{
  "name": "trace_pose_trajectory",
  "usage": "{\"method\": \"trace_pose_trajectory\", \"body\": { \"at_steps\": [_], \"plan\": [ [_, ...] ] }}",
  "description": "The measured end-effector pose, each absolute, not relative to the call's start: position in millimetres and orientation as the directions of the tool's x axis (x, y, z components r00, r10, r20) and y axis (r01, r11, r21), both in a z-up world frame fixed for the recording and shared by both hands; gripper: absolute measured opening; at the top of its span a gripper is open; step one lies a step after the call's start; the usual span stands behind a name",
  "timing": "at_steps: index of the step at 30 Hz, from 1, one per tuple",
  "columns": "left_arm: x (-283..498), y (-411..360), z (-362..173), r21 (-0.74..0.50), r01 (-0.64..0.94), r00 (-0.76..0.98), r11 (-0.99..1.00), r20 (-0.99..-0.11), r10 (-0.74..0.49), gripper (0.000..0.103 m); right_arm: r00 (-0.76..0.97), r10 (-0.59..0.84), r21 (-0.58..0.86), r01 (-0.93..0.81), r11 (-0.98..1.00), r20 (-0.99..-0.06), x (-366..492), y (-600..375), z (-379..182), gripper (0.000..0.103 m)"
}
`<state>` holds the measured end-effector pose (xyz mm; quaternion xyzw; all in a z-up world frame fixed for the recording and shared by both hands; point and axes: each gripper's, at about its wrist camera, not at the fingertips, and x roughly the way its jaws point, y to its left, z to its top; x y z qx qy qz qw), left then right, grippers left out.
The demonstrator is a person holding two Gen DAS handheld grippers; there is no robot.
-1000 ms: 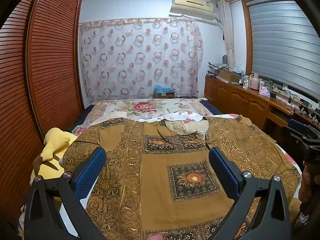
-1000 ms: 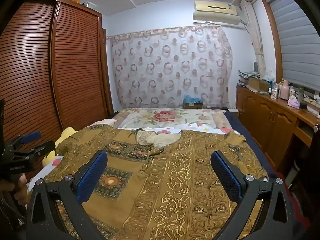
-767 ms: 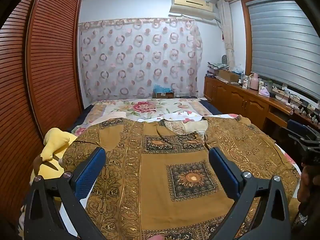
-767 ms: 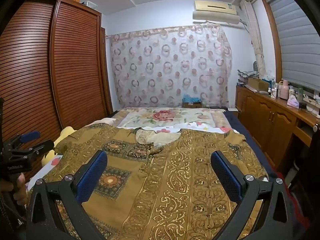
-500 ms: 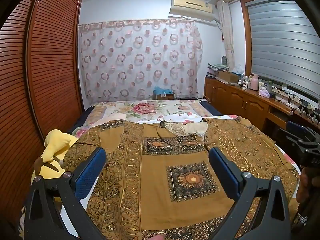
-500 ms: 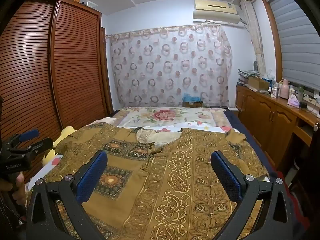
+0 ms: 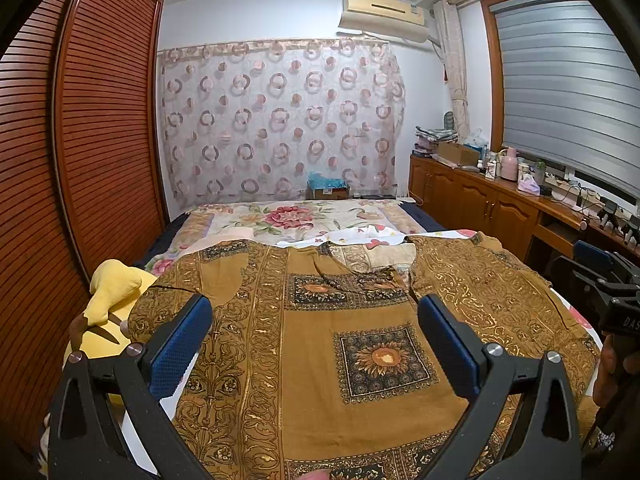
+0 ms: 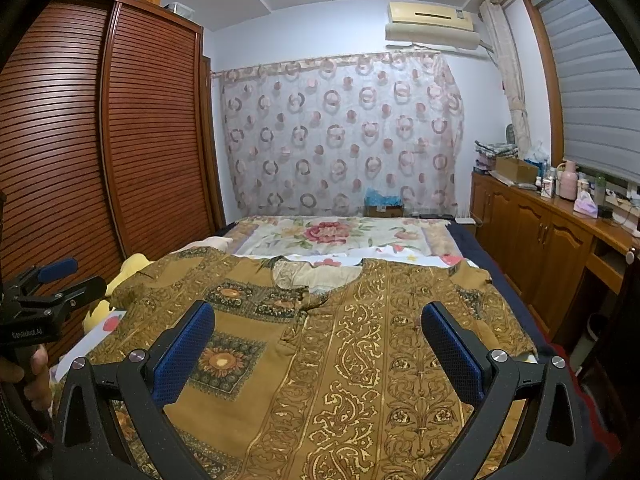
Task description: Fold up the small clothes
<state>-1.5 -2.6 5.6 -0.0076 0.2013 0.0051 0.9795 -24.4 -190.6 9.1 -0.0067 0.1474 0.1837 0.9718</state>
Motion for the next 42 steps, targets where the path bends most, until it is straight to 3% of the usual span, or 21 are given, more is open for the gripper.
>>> {"method": "trace_pose_trajectory", "body": {
  "at_steps": [42],
  "plan": [
    [-3.9,-1.1,9.1,-0.005,-0.015,0.92,1.0,-0.392,0.012,0.103,0.884,0.368,0.052,-0.37,0.928,-0.288,-23.2,-192.4,9.2,0.103]
  ]
}}
